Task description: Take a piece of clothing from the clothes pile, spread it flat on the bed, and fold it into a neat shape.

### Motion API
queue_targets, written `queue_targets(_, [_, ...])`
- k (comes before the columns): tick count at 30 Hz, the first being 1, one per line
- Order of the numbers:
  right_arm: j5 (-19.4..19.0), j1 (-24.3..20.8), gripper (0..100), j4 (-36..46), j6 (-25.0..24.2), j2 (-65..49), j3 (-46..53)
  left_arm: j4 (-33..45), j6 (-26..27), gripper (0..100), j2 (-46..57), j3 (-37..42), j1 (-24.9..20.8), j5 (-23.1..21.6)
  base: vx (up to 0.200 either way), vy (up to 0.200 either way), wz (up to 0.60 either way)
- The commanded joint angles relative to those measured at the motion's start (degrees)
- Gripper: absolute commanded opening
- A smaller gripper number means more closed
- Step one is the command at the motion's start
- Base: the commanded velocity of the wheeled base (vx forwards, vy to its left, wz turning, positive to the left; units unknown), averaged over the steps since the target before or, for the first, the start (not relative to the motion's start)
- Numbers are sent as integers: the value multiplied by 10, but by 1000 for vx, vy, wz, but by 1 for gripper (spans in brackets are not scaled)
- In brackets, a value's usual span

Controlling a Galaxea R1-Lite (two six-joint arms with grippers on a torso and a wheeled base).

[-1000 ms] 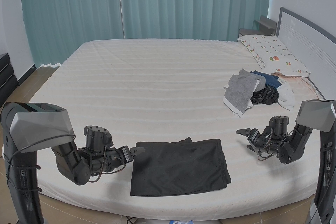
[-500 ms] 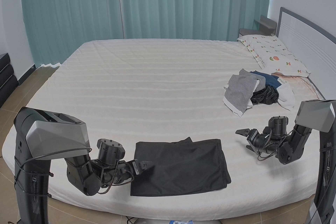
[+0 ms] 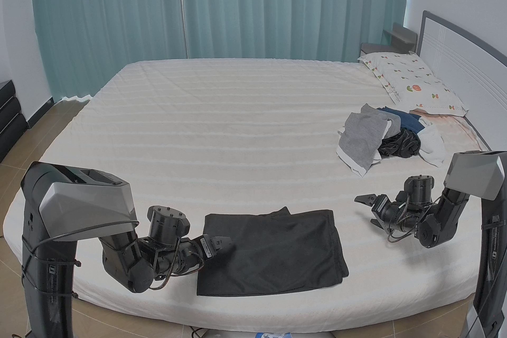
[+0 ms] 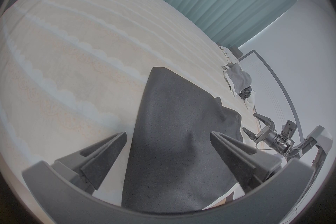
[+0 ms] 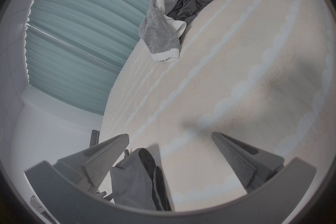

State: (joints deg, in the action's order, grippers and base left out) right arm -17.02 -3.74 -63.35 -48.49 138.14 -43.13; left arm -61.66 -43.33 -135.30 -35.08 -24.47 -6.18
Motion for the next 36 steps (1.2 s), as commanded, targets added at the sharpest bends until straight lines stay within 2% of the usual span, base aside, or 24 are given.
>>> queue_targets(1, [0, 0, 100, 0, 1, 1, 0, 0, 0, 100, 0, -1, -1, 0, 0, 0, 0])
queue_targets(2, [0, 0, 100, 0, 0, 1, 0, 0, 0, 0, -1, -1, -1, 0, 0, 0, 0])
queue_targets(28, [0, 0, 100, -1, 1, 1, 2, 7, -3, 0, 2, -3, 6, 12, 0, 0, 0])
queue_targets(36, [0, 0, 100, -1, 2, 0, 4, 5, -10, 0, 5, 2, 11, 13, 0, 200, 0])
